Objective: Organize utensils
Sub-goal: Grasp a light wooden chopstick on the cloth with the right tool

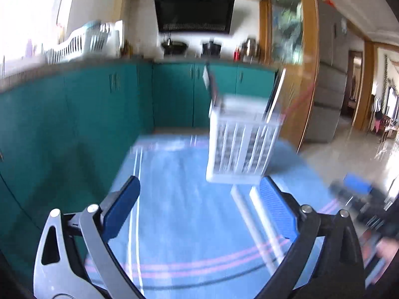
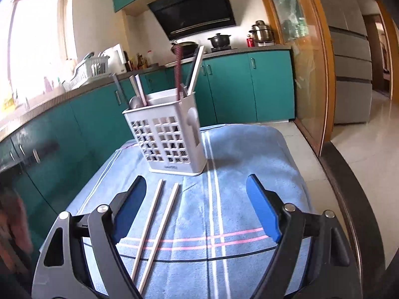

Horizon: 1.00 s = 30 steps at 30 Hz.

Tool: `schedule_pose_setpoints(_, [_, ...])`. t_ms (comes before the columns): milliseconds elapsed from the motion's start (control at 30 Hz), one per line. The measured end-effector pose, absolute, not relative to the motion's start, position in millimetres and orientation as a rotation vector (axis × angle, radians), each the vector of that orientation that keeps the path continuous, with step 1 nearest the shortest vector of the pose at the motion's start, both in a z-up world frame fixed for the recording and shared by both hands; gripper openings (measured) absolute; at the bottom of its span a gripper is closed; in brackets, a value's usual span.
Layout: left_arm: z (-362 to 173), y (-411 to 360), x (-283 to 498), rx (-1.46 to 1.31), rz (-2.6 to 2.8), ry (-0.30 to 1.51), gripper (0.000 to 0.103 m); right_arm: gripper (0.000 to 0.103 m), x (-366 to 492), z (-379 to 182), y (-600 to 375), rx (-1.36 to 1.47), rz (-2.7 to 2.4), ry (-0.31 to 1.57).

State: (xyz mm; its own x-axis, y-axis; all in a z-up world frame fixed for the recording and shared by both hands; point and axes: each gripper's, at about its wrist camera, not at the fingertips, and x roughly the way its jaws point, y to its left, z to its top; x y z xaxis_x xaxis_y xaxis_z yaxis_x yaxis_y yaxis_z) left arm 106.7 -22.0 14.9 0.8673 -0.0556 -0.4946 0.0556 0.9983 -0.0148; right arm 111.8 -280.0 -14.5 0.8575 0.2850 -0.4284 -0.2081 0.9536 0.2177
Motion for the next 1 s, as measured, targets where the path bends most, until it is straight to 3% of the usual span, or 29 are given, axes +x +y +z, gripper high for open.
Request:
schedule_pose_setpoints(100, [6.3, -18.9, 114.1, 0.011, -0.106, 0.604, 0.084, 0.08, 109.9, -17.6, -262.1, 0.114, 0.267, 0.495])
schedule_pose_setpoints(367, [25.5, 5.8, 104.4, -0.057, -0.131, 0.539, 0.086, 0.077, 148.6, -0.5, -202.5, 0.024, 0.308, 0.657])
schedule_pose_setpoints(500, [31.0, 13.6, 105.3, -0.083, -0.119, 0.53, 0.086, 0.041, 208.9, -23.1, -156.1, -0.03, 0.377, 0.877])
schedule_pose_setpoints(600, [33.3, 28.1, 105.8, -0.112, -0.096, 0.521, 0.086, 0.03, 248.7, -45.4, -132.7, -0.088, 0.343, 0.977])
schedule_pose_setpoints(1000, [40.4, 62.8, 113.0, -0.205, -0.065, 0.519, 0.086, 0.022, 298.2, -78.2, -119.2, -0.109, 0.241, 1.093])
